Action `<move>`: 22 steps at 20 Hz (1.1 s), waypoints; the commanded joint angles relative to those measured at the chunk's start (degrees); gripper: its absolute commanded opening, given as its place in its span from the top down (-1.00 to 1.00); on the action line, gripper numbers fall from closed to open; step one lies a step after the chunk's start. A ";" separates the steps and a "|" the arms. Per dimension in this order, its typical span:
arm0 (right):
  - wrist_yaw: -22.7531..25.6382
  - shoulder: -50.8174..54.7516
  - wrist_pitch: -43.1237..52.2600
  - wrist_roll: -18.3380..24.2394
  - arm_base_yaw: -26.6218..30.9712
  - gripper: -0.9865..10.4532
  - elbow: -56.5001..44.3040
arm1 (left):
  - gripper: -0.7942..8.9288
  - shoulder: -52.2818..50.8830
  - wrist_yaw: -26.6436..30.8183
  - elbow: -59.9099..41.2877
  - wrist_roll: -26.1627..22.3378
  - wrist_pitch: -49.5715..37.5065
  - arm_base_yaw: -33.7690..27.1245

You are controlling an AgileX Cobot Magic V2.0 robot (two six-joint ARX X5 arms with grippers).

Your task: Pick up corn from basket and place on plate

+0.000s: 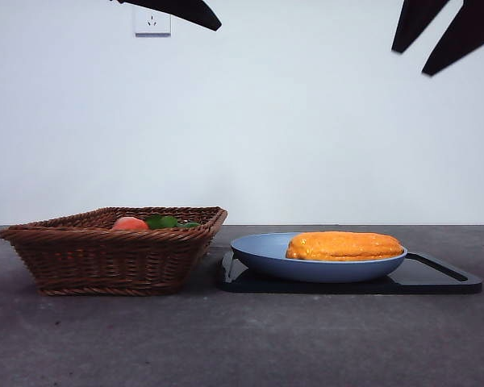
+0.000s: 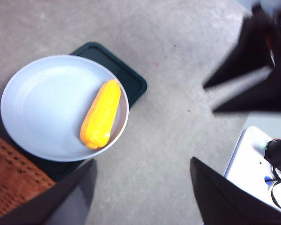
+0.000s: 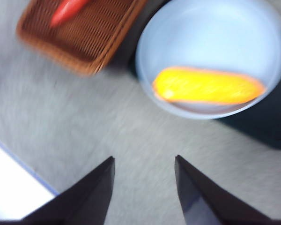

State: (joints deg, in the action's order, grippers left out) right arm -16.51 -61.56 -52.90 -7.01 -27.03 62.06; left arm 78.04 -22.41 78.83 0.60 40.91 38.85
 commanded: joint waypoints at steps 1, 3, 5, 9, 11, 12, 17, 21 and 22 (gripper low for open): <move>1.03 1.64 3.34 -2.58 -2.10 0.57 -3.15 | 0.39 0.20 0.04 1.49 -0.24 1.09 0.20; 1.60 2.67 5.81 -3.32 -3.10 0.72 -6.58 | 0.70 0.20 0.11 1.49 -1.05 2.40 0.13; 1.53 2.86 7.06 -3.52 -3.32 0.82 -8.94 | 0.82 0.20 0.13 1.49 -1.27 3.23 0.11; 1.60 2.86 7.37 -3.52 -3.32 0.82 -9.81 | 0.82 0.20 0.13 1.49 -1.22 3.19 0.11; 1.57 2.86 7.50 -3.48 -3.19 0.82 -9.81 | 0.82 0.20 0.13 1.49 -1.20 2.97 0.13; 1.60 2.86 7.67 -3.43 -3.17 0.82 -9.81 | 0.82 0.20 0.13 1.49 -1.22 2.75 0.13; 1.81 2.86 7.91 -3.28 -3.17 0.82 -9.79 | 0.82 0.20 0.13 1.49 -1.20 2.69 0.13; 1.79 2.86 7.91 -3.26 -3.17 0.82 -9.79 | 0.82 0.20 0.17 1.49 -1.66 1.92 0.07; 1.79 2.86 7.91 -3.23 -3.17 0.82 -9.79 | 0.82 0.17 0.22 1.49 -1.64 0.42 -0.22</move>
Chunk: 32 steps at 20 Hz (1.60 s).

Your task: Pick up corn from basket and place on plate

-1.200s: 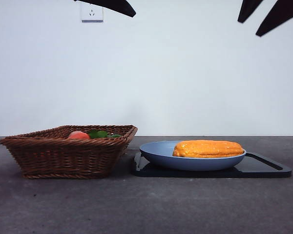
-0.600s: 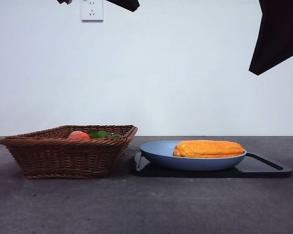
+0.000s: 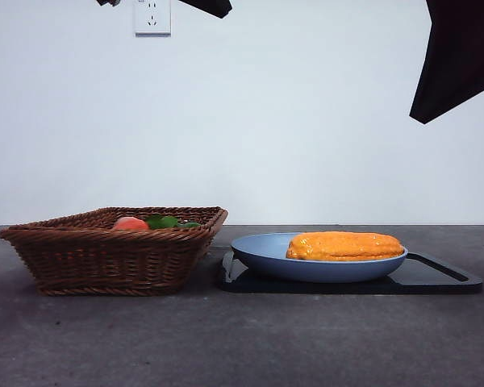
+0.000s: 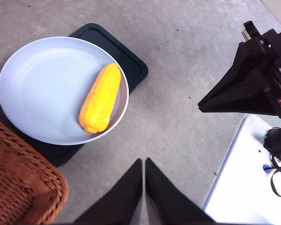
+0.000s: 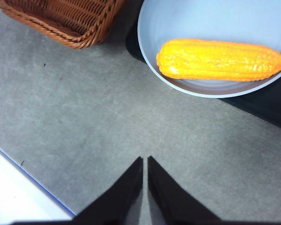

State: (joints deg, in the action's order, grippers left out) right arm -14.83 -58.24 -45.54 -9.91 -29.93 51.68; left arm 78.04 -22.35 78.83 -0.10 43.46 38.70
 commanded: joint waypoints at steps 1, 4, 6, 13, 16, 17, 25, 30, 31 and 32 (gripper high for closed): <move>0.11 -0.46 0.55 -0.35 -0.26 0.82 0.59 | 0.82 0.07 0.17 1.49 -1.03 -2.99 -0.17; 0.09 -0.46 0.55 -0.35 -0.26 0.82 0.59 | 0.82 -2.23 4.63 0.81 -7.04 -4.74 -2.58; 0.11 -0.46 0.55 -0.33 -0.26 0.82 0.59 | 0.82 -6.12 5.46 -2.16 -8.52 -10.10 -5.33; 0.09 -0.46 0.55 -0.35 -0.26 0.82 0.59 | 0.82 -31.89 5.46 -32.59 -5.73 -40.44 -23.91; 0.11 -0.46 0.55 -0.33 -0.26 0.82 0.59 | 0.82 -42.77 5.53 -43.60 -4.79 -42.69 -32.48; 0.11 -0.46 0.55 -0.33 -0.26 0.82 0.59 | 0.82 -45.75 5.97 -46.58 -4.79 -42.77 -34.21; 0.11 -0.46 0.55 -0.35 -0.26 0.82 0.59 | 0.82 -67.73 10.60 -69.18 -1.33 -42.99 -39.06; 0.11 -0.46 0.55 -0.35 -0.26 0.82 0.59 | 0.82 -73.79 10.58 -75.43 0.61 -42.32 -39.06; 0.11 -0.46 0.55 -0.35 -0.26 0.82 0.59 | 0.82 -74.66 10.58 -76.04 0.87 -41.11 -39.06; 0.11 -0.46 0.55 -0.35 -0.26 0.82 0.59 | 0.82 -75.49 10.58 -76.39 0.90 -39.69 -39.06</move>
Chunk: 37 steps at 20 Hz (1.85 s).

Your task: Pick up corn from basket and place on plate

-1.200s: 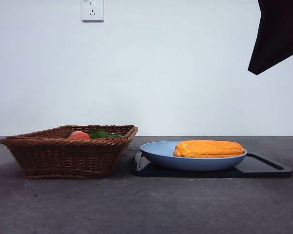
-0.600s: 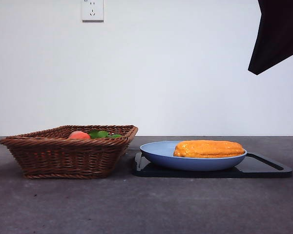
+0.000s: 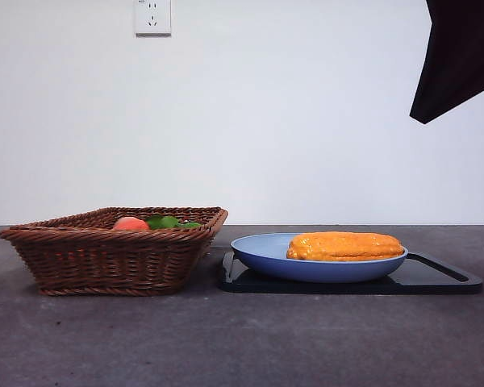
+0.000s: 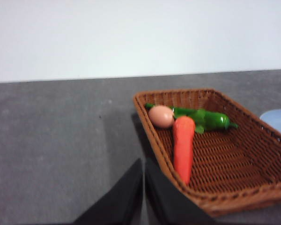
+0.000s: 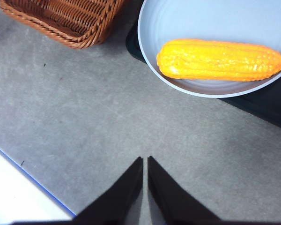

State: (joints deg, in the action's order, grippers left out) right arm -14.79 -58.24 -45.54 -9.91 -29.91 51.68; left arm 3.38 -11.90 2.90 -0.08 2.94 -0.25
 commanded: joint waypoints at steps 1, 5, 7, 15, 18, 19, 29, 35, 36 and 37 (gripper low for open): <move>0.07 -0.46 0.55 -0.33 -0.28 0.82 0.59 | 0.82 -1.60 0.13 -0.63 0.90 2.47 -0.11; 0.07 -0.46 0.52 -0.35 -0.28 0.82 0.59 | 0.82 -3.21 0.13 -0.87 1.07 6.86 -0.11; 0.07 -0.46 0.55 -0.35 -0.28 0.82 0.59 | 0.82 -3.21 0.13 -0.90 1.25 8.46 -0.11; 0.07 -0.46 0.55 -0.35 -0.28 0.82 0.59 | 0.82 -3.19 0.11 -0.90 1.20 10.95 -0.11; 0.07 -0.46 0.55 -0.35 -0.28 0.82 0.59 | 0.82 -3.19 0.11 -0.90 1.20 10.95 -0.11; 0.07 -0.46 0.55 -0.35 -0.28 0.82 0.59 | 0.82 -3.19 0.11 -0.90 1.20 10.95 -0.11; -0.11 0.00 0.50 -0.35 -0.26 0.82 0.59 | 0.82 -3.19 0.11 -0.90 1.20 10.95 -0.11; 6.16 7.06 12.92 6.38 7.54 0.82 -1.42 | 0.82 -3.19 0.11 -0.90 1.20 10.91 -0.11; 5.81 9.18 17.31 6.51 10.03 0.82 -3.65 | 0.82 -3.19 0.11 -0.87 1.20 10.91 -0.11; 5.81 11.52 21.77 6.47 12.70 0.82 -6.67 | 0.82 -3.19 0.11 -0.90 1.22 10.91 -0.11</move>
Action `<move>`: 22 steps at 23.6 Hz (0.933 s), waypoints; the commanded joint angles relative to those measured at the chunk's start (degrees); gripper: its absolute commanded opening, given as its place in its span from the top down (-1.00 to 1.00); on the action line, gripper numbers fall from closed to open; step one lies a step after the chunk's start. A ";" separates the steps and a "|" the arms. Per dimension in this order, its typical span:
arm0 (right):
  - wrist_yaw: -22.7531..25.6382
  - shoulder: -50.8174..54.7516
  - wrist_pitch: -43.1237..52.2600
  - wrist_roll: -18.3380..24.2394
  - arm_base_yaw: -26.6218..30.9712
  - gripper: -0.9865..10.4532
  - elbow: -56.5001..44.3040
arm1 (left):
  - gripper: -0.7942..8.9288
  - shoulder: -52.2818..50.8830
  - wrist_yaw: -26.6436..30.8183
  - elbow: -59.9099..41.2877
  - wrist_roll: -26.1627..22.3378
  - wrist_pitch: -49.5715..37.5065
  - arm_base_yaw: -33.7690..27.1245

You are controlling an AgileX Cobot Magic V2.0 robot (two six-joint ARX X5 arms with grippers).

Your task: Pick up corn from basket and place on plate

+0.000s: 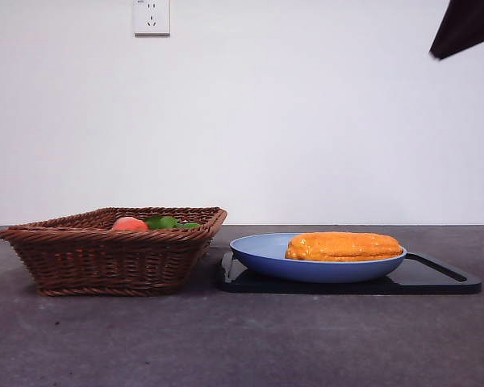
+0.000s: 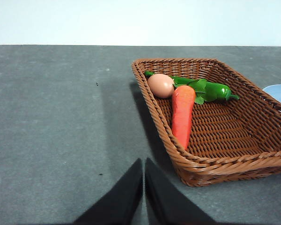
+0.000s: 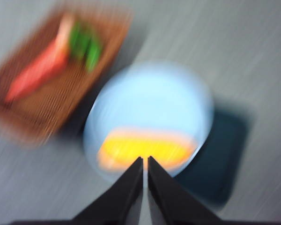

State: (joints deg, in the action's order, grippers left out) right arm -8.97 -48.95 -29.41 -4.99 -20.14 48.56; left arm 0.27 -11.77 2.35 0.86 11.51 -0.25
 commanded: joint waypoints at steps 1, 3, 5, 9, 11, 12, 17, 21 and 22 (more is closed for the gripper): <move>0.00 4.87 10.54 1.31 5.77 0.82 -7.43 | 0.82 -0.09 -0.02 -0.35 0.26 2.34 -0.11; 0.04 10.75 20.41 0.76 11.21 0.82 -16.57 | 0.82 -0.09 -0.02 -0.33 0.26 2.34 -0.11; 0.28 16.68 27.43 0.81 15.23 0.82 -24.59 | 0.82 -0.09 -0.02 -0.33 0.26 2.34 -0.11; 4.09 26.34 32.92 1.18 19.06 0.82 -34.58 | 0.82 -0.09 -0.02 -0.33 0.26 2.34 -0.11; 5.51 29.70 33.27 1.22 19.69 0.82 -37.42 | 0.82 -0.09 -0.02 -0.35 0.26 2.34 -0.11; 6.23 31.39 33.24 1.22 19.87 0.82 -38.71 | 0.82 -0.09 -0.02 -0.33 0.26 2.34 -0.11; 8.04 38.16 33.18 1.99 20.31 0.82 -43.30 | 0.82 -0.09 -0.02 -0.35 0.28 2.34 -0.11; 8.13 41.77 33.00 2.80 20.28 0.82 -45.77 | 0.82 -0.09 -0.02 -0.35 0.26 2.34 -0.11; 8.48 42.45 32.83 2.86 20.28 0.82 -46.31 | 0.82 -0.09 -0.02 -0.33 0.26 2.34 -0.11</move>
State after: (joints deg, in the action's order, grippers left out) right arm -0.97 -6.90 3.14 -2.96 0.05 2.74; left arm 0.27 -11.75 2.35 0.86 11.51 -0.25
